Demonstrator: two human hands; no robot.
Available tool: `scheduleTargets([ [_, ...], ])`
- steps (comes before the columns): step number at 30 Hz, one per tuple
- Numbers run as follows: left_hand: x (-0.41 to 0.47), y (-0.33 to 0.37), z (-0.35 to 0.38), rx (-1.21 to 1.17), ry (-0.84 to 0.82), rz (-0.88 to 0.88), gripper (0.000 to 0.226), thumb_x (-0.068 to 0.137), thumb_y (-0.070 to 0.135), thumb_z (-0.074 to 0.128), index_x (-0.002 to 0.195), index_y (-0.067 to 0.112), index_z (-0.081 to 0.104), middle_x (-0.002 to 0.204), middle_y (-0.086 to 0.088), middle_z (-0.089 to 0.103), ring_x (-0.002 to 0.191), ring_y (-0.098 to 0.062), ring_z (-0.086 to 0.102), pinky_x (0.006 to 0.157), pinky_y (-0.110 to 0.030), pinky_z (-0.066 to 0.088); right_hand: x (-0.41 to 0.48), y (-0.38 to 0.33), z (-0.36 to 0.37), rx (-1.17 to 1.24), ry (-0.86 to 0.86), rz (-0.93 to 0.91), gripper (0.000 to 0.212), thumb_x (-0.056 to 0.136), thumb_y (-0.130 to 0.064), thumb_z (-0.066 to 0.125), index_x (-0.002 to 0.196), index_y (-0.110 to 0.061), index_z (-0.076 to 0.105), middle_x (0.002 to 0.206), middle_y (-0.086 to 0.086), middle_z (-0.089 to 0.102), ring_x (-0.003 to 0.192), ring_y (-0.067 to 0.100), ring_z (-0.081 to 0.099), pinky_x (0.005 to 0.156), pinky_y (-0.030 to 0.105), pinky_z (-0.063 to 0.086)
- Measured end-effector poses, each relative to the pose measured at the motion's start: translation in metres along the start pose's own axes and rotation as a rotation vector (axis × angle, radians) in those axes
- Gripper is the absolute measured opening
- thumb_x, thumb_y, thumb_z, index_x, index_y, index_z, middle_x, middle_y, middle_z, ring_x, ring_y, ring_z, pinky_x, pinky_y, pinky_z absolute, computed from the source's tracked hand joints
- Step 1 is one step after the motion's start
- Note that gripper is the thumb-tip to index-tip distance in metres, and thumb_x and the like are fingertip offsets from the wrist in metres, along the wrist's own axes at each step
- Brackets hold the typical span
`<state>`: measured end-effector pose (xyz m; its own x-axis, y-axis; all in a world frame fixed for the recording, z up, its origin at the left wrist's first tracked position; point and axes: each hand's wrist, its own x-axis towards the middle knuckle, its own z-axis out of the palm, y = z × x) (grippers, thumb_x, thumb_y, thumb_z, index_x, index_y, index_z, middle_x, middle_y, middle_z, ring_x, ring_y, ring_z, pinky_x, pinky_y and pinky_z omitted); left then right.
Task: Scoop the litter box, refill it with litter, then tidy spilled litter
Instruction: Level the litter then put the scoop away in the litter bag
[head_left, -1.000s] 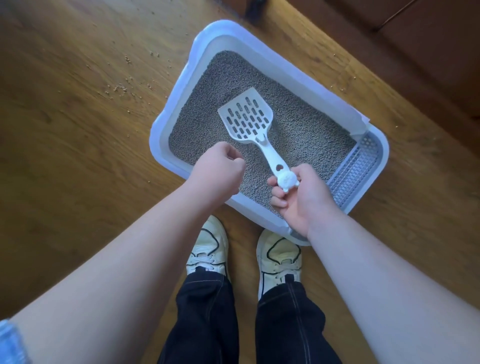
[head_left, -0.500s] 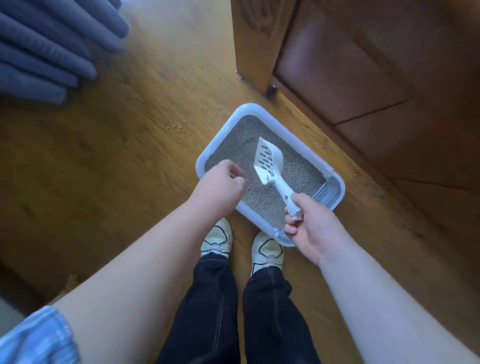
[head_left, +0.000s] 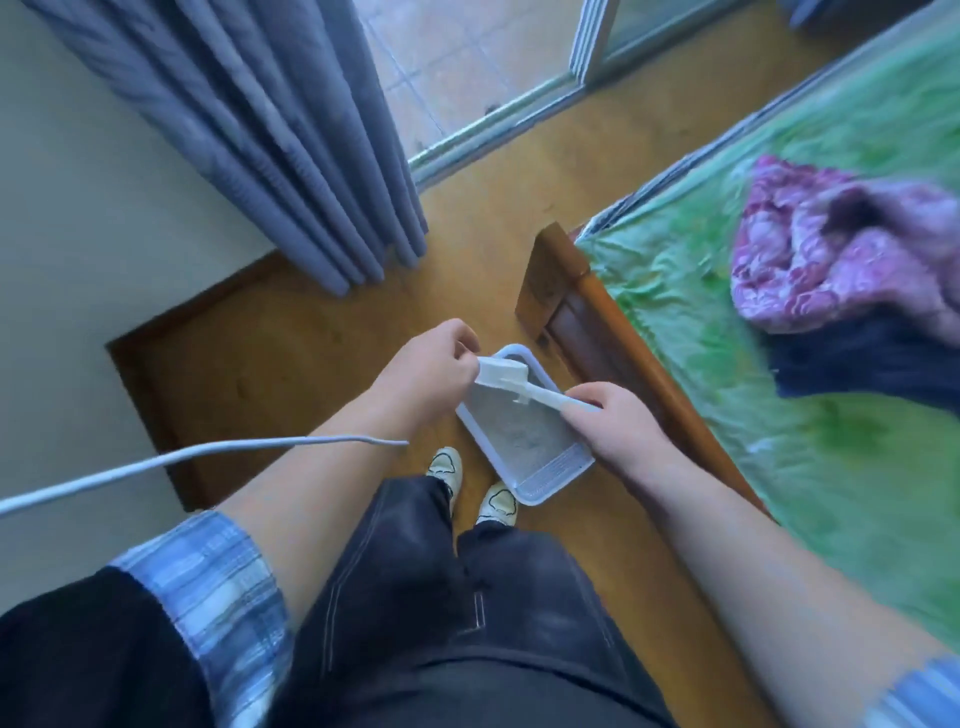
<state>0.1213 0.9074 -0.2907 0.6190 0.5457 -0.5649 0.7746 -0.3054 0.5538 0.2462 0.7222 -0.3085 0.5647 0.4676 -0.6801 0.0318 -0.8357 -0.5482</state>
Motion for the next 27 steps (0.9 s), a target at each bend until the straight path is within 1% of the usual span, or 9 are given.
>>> scheduleTargets([
  [3,-0.058,0.006,-0.042,-0.037,0.14,0.029,0.019,0.094,0.024,0.044,0.105,0.029,0.059,0.106,0.009,0.067,0.093,-0.014,0.06,0.076,-0.03,0.046,-0.043,-0.052,-0.021,-0.077,0.111,-0.265,0.024,0.087,-0.026,0.064,0.111,-0.025,0.066,0.108,-0.007,0.063,0.096,0.009,0.057,0.079,0.023,0.039],
  [7,-0.131,-0.016,-0.086,-0.126,0.343,0.006,0.015,0.097,0.027,0.047,0.104,0.033,0.059,0.104,0.011,0.066,0.092,-0.012,0.062,0.079,-0.03,0.051,-0.091,-0.109,-0.019,-0.109,0.153,-0.557,0.021,0.086,-0.031,0.065,0.107,-0.028,0.063,0.101,-0.008,0.062,0.085,-0.002,0.058,0.071,0.008,0.039],
  [9,-0.163,-0.036,-0.103,-0.128,0.438,-0.009,0.013,0.097,0.027,0.049,0.101,0.037,0.057,0.102,0.014,0.066,0.089,-0.008,0.062,0.071,-0.024,0.049,-0.109,-0.133,-0.008,-0.069,0.113,-0.622,0.026,0.083,-0.042,0.064,0.105,-0.029,0.064,0.095,-0.008,0.065,0.082,0.002,0.063,0.074,0.021,0.05],
  [11,-0.194,-0.057,-0.118,-0.13,0.543,-0.037,0.015,0.096,0.026,0.054,0.104,0.039,0.055,0.103,0.016,0.063,0.09,-0.009,0.063,0.066,-0.017,0.044,-0.127,-0.16,0.007,-0.087,0.082,-0.703,0.02,0.086,-0.043,0.064,0.1,-0.029,0.066,0.086,-0.008,0.065,0.077,0.008,0.064,0.068,0.027,0.049],
  [15,-0.251,-0.115,-0.13,-0.153,0.714,-0.163,0.04,0.093,0.027,0.063,0.129,0.035,0.049,0.131,0.01,0.055,0.114,-0.012,0.058,0.091,-0.029,0.051,-0.163,-0.206,0.049,-0.132,-0.073,-0.797,0.006,0.095,-0.035,0.062,0.09,-0.033,0.065,0.077,-0.005,0.067,0.073,0.011,0.065,0.061,0.027,0.049],
  [18,-0.297,-0.163,-0.127,-0.194,0.734,-0.285,0.056,0.092,0.032,0.066,0.141,0.036,0.039,0.145,0.007,0.046,0.128,-0.016,0.051,0.104,-0.035,0.045,-0.192,-0.227,0.094,-0.14,-0.214,-0.815,0.009,0.096,-0.036,0.06,0.091,-0.03,0.066,0.079,0.007,0.068,0.073,0.027,0.065,0.067,0.044,0.056],
  [20,-0.328,-0.198,-0.121,-0.262,0.72,-0.332,0.049,0.093,0.034,0.064,0.137,0.037,0.043,0.139,0.011,0.051,0.124,-0.011,0.053,0.1,-0.033,0.047,-0.211,-0.234,0.129,-0.186,-0.294,-0.837,0.011,0.097,-0.036,0.058,0.093,-0.03,0.066,0.08,0.01,0.066,0.071,0.029,0.062,0.061,0.038,0.052],
  [23,-0.375,-0.251,-0.111,-0.382,0.681,-0.355,0.021,0.097,0.036,0.055,0.117,0.043,0.054,0.118,0.02,0.064,0.1,0.002,0.06,0.081,-0.024,0.05,-0.239,-0.241,0.186,-0.233,-0.352,-0.855,0.012,0.098,-0.033,0.056,0.091,-0.03,0.065,0.078,0.011,0.064,0.062,0.02,0.054,0.054,0.027,0.046],
  [27,-0.436,-0.318,-0.089,-0.49,0.692,-0.4,0.019,0.1,0.033,0.052,0.118,0.035,0.058,0.113,0.017,0.066,0.098,0.0,0.062,0.083,-0.025,0.053,-0.274,-0.238,0.273,-0.33,-0.4,-0.854,0.015,0.098,-0.036,0.054,0.087,-0.031,0.064,0.077,0.01,0.065,0.064,0.028,0.059,0.056,0.041,0.051],
])
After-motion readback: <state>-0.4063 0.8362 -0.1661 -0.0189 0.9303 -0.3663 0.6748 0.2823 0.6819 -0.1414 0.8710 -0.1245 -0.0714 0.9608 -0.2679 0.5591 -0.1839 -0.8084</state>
